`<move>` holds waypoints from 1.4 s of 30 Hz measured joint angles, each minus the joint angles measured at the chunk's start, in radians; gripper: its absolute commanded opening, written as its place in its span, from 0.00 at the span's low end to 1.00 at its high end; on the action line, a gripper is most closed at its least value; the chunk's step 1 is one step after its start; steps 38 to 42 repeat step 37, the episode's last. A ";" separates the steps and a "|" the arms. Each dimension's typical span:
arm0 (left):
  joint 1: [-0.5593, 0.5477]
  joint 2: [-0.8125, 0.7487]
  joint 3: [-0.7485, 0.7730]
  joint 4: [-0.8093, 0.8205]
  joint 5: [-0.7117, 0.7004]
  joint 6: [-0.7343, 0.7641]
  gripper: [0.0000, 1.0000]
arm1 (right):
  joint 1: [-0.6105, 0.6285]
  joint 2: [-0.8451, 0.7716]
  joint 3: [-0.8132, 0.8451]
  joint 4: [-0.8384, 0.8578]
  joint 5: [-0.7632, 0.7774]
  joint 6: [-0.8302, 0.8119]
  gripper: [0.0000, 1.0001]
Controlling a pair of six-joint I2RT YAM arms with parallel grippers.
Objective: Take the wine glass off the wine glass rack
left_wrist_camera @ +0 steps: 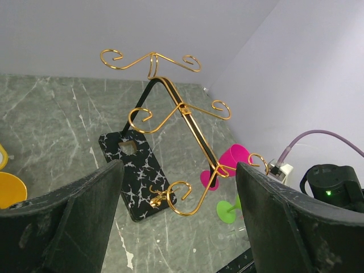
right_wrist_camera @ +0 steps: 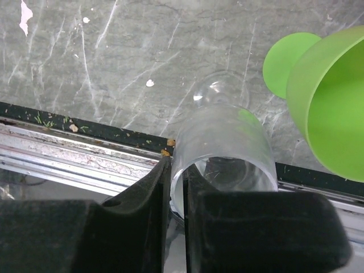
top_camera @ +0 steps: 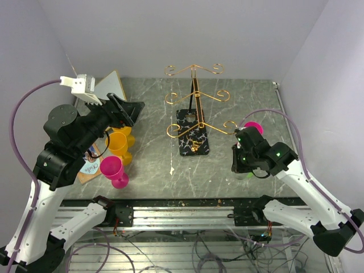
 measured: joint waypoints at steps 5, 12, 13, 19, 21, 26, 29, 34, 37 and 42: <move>0.000 -0.003 0.000 -0.003 0.000 0.000 0.89 | 0.001 -0.001 0.000 0.010 0.002 0.007 0.42; 0.000 -0.014 0.026 -0.031 0.000 -0.001 0.89 | 0.003 -0.013 0.115 -0.021 0.029 0.015 0.70; 0.000 -0.020 0.028 -0.036 0.000 -0.001 0.89 | 0.003 -0.018 0.151 -0.027 0.037 0.015 0.76; 0.000 -0.040 0.080 -0.063 -0.003 0.000 0.90 | 0.003 -0.086 0.449 0.003 0.111 -0.035 0.99; 0.000 -0.047 0.104 -0.065 -0.008 0.005 0.90 | 0.003 -0.126 0.524 0.042 0.132 -0.064 1.00; 0.000 -0.064 0.189 -0.081 -0.047 0.032 0.92 | 0.003 -0.197 0.717 0.132 0.167 -0.131 1.00; 0.000 -0.099 0.202 -0.080 -0.082 0.044 0.93 | 0.003 -0.169 0.816 0.140 0.185 -0.160 1.00; 0.000 -0.158 0.206 -0.078 -0.126 0.061 0.94 | 0.003 -0.097 0.875 0.145 0.208 -0.188 1.00; 0.000 -0.161 0.221 -0.078 -0.143 0.071 0.93 | 0.003 -0.109 0.813 0.166 0.208 -0.200 1.00; 0.000 -0.161 0.221 -0.078 -0.143 0.071 0.93 | 0.003 -0.109 0.813 0.166 0.208 -0.200 1.00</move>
